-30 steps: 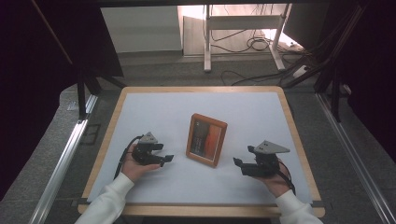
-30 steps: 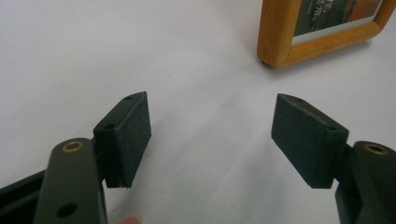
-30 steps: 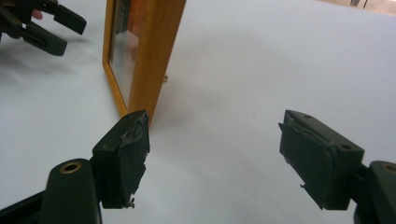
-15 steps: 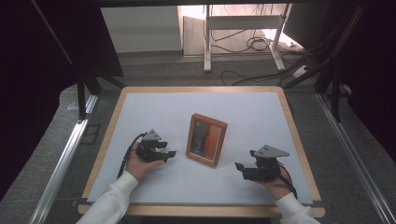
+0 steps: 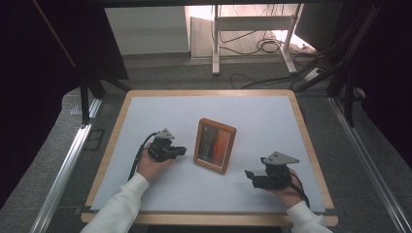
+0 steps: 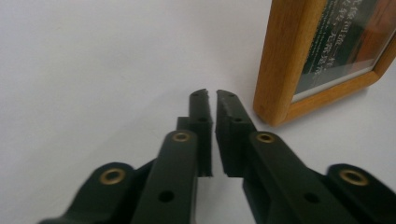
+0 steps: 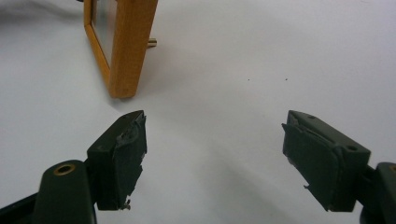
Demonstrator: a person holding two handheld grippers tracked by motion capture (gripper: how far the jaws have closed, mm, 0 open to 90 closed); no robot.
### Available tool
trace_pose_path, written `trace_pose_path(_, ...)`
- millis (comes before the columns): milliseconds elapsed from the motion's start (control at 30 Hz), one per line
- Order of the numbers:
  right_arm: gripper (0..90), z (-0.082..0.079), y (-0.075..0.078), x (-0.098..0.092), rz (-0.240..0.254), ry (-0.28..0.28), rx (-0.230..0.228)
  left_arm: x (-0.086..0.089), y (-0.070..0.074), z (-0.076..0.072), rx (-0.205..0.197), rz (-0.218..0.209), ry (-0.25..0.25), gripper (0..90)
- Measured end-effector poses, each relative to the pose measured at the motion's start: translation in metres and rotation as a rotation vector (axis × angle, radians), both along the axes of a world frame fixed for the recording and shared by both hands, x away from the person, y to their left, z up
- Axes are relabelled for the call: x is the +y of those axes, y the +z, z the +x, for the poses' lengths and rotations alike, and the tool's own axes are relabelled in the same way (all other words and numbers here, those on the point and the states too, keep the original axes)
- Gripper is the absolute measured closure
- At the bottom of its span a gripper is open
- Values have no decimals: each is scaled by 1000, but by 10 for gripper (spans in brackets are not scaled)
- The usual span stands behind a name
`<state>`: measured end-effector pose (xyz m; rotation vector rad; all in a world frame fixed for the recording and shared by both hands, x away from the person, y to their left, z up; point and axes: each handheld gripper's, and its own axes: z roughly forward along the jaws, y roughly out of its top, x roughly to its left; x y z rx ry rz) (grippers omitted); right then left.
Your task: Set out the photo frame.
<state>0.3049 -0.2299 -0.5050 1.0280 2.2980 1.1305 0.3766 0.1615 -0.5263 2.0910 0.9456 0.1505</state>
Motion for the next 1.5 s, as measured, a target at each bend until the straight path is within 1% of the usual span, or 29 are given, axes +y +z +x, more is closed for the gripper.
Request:
trace_pose_path(67, 217, 0, -1, 0, -5, -2, 3, -4, 0, 3, 7, 1, -8, 897)
trace_pose_path(267, 216, 0, -2, 2, -25, -4, 2, -15, -1, 7, 5, 3, -23, 900)
trace_pose_path(467, 217, 1, -3, 2, -31, -4, 2, -24, -2, 11, 6, 8, -35, 900)
trace_pose_path(500, 217, 1, -3, 2, -33, -4, 1, -27, -2, 11, 7, 7, -38, 900)
trace_pose_path(533, 216, 0, -3, 2, -35, -4, 0, -28, -2, 11, 5, 16, -47, 900)
trace_pose_path(567, 216, 0, -3, 2, -35, -3, -1, -30, -3, 10, 9, 11, -47, 900)
trace_pose_path(633, 217, 0, -2, 2, -37, -4, -3, -31, -2, 8, 7, 17, -53, 900)
trace_pose_path(700, 216, 0, -2, 2, -36, -5, -4, -31, -1, 7, 2, 26, -56, 900)
trace_pose_path(900, 217, 0, -2, 2, -37, -4, -8, -31, -2, 6, 4, 23, -54, 900)
trace_pose_path(1000, 217, 0, -1, 2, -34, -1, -9, -31, -2, 6, 5, 33, -60, 900)
trace_pose_path(1133, 217, 0, -1, 3, -35, 6, -21, -31, -2, 5, 6, 31, -57, 900)
trace_pose_path(1200, 216, -1, 0, 3, -33, 10, -23, -31, -2, 5, 8, 39, -63, 900)
trace_pose_path(1300, 216, -1, 0, 3, -35, 15, -26, -31, -3, 4, 9, 34, -60, 900)
trace_pose_path(1500, 217, -1, 0, 4, -35, 23, -32, -32, -3, 2, 13, 38, -66, 900)
